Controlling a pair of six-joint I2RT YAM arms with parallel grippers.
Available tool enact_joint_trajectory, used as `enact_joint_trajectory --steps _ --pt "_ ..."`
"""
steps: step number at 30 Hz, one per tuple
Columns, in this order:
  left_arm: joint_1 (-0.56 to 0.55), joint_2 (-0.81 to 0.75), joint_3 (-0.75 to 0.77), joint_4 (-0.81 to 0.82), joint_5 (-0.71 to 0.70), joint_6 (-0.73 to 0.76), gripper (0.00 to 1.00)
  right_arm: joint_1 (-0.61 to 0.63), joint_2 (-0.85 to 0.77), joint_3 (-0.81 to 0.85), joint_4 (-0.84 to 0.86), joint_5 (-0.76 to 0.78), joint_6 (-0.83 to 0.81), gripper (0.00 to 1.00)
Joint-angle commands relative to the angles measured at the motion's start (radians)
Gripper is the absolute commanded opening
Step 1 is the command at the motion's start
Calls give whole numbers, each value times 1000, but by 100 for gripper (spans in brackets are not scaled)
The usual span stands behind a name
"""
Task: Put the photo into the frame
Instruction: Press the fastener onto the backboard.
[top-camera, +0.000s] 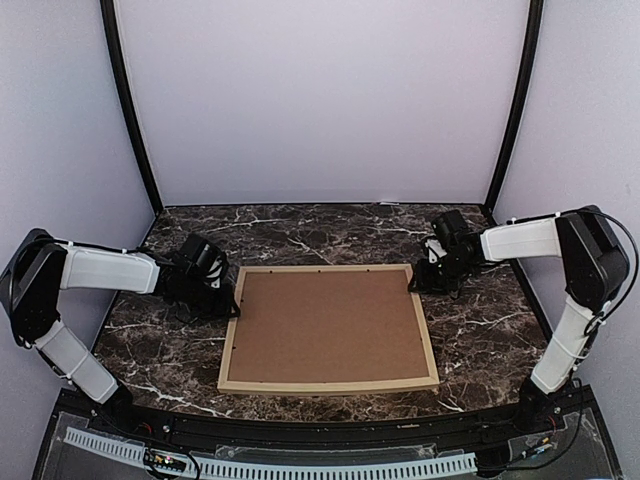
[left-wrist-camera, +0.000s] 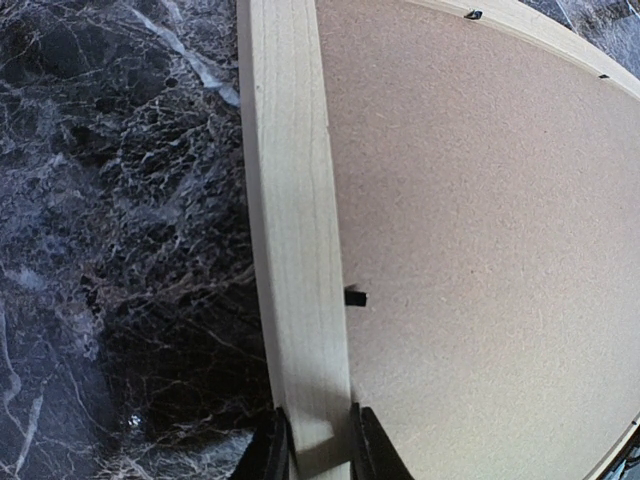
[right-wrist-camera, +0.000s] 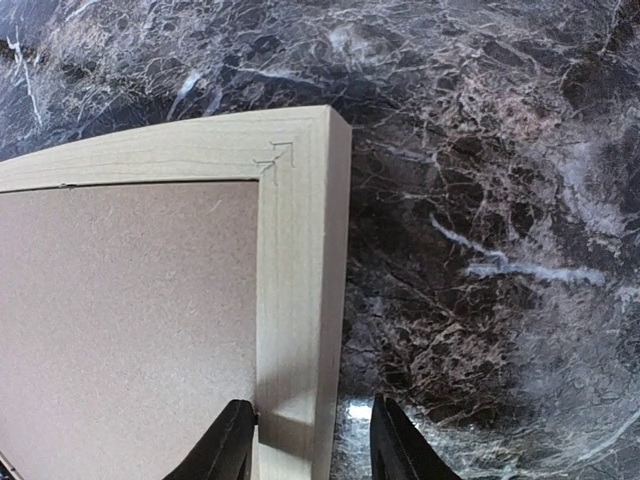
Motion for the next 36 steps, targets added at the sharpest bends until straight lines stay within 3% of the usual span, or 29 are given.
enact_joint_trajectory --steps 1,22,30,36 --pt "-12 42 -14 -11 18 17 6 4 23 -28 15 24 -2 40" --pt "-12 51 -9 -11 17 12 6 49 29 -1 -15 31 -16 40" --pt "-12 50 -12 -8 10 4 5 6 -62 87 -56 -62 -36 44" --pt "-12 47 -12 0 8 -6 5 4 -158 36 -83 -50 -32 47"
